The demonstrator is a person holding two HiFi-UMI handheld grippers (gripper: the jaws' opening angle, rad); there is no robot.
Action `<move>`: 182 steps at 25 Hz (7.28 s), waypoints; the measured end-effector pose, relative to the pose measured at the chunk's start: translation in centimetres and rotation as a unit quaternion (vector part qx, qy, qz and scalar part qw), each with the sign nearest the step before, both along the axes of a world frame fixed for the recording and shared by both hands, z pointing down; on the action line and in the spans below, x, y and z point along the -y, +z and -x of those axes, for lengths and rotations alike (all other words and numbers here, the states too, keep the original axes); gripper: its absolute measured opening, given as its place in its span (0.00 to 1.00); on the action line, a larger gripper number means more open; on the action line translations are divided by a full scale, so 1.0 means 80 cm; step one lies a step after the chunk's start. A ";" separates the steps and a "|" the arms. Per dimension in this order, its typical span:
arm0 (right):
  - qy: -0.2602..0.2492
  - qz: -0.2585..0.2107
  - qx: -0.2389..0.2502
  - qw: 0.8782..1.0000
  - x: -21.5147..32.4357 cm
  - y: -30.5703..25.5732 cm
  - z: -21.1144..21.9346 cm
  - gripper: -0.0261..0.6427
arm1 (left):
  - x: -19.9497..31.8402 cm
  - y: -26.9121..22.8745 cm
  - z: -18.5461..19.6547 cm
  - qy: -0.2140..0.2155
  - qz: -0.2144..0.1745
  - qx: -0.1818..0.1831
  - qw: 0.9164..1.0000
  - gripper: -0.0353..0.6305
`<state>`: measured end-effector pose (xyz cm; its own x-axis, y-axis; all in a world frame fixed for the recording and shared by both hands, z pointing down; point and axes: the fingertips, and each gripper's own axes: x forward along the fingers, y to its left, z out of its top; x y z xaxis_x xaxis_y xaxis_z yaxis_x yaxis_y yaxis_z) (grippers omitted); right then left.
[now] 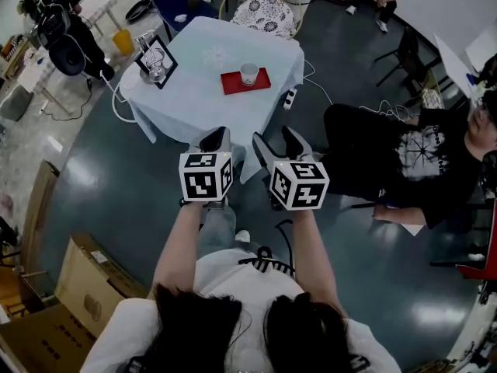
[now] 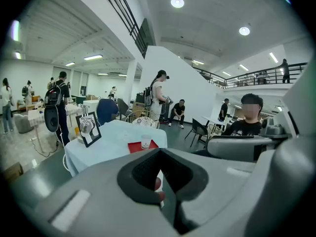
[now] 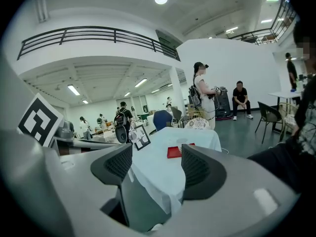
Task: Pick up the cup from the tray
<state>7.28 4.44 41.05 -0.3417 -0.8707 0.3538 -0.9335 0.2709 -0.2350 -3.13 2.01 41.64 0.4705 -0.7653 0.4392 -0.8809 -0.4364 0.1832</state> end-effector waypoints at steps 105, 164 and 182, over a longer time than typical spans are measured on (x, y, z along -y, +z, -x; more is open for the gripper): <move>0.009 0.154 -0.140 0.978 0.433 0.232 -0.004 0.62 | 0.433 0.213 -0.043 0.063 0.159 0.049 0.984 0.05; 0.043 0.139 -0.080 0.986 0.302 0.255 -0.017 0.73 | 0.320 0.238 -0.059 0.067 0.137 0.043 0.987 0.05; 0.092 0.077 -0.104 0.987 0.295 0.133 -0.022 0.64 | 0.307 0.129 -0.060 0.096 0.078 -0.004 0.992 0.05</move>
